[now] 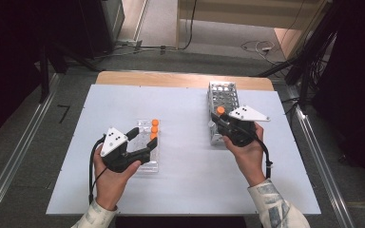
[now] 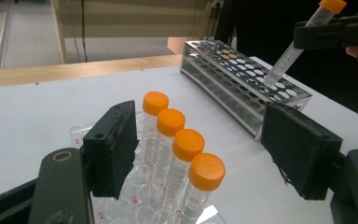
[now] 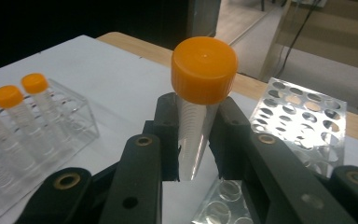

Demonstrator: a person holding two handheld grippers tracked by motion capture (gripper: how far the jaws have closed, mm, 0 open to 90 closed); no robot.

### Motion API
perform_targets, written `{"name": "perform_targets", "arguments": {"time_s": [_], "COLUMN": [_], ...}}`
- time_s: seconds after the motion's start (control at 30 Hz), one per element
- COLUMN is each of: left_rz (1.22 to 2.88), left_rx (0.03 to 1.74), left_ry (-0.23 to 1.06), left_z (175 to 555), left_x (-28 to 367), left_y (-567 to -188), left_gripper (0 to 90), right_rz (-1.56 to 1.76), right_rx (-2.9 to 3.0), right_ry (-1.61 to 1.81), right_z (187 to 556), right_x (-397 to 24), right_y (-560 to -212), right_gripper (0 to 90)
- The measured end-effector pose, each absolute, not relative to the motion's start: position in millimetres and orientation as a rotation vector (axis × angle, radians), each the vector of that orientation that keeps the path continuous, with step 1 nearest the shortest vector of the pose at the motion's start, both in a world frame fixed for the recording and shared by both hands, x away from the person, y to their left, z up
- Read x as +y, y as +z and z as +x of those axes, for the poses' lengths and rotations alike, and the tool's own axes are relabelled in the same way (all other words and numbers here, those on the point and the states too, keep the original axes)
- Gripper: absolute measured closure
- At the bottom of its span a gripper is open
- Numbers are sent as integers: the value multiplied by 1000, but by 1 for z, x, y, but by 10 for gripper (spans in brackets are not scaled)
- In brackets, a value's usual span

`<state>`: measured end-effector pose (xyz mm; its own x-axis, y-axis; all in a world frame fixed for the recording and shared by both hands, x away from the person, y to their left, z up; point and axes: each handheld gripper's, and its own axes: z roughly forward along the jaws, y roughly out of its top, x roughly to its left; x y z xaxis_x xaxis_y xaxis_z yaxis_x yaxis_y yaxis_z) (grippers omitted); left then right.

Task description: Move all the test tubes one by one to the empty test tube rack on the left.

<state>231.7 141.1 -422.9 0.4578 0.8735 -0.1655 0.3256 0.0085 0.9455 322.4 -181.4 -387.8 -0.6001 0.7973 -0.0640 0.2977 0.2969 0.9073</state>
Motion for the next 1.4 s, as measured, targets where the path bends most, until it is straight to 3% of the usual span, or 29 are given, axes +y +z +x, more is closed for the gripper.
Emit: {"name": "perform_targets", "arguments": {"time_s": [0.73, 1.4], "left_rz": [1575, 1684], "left_rx": [1006, 866], "left_ry": [552, 452], "left_z": [221, 208], "left_x": [127, 89], "left_y": [-413, -418], "left_gripper": [279, 293], "right_rz": [884, 805], "right_rx": [2202, 2357], "right_ry": [1321, 1295], "right_z": [280, 247], "right_x": [-164, -147], "right_y": [-410, -442], "right_gripper": [719, 720]}}
